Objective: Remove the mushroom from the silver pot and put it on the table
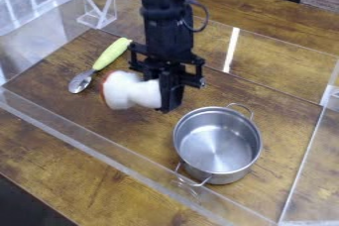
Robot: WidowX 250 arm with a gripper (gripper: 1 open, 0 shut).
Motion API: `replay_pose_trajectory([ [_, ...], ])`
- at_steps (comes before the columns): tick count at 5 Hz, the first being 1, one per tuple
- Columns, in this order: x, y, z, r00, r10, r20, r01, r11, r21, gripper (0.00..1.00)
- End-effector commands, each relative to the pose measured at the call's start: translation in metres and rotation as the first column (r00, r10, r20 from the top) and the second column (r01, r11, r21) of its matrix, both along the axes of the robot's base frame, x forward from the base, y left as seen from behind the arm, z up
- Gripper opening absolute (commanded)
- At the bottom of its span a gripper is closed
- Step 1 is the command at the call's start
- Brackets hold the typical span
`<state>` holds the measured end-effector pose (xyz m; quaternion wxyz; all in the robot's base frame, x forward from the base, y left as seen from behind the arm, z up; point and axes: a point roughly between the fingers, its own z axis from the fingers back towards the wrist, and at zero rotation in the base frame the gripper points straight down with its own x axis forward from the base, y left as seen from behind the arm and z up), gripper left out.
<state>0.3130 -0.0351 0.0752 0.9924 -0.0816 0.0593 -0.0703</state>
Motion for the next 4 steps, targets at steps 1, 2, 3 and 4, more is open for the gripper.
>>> replay_pose_trajectory([
  [1, 0.009, 0.003, 0.004, 0.997, 0.057, 0.060, -0.056, 0.998, -0.002, 0.00],
  [2, 0.011, -0.002, 0.011, 0.994, 0.084, 0.064, -0.084, 0.996, -0.002, 0.00],
  [3, 0.009, -0.008, 0.019, 0.992, 0.108, 0.064, -0.108, 0.994, -0.003, 0.00],
  [4, 0.006, -0.004, 0.015, 0.998, 0.037, 0.059, -0.038, 0.999, 0.009, 1.00],
])
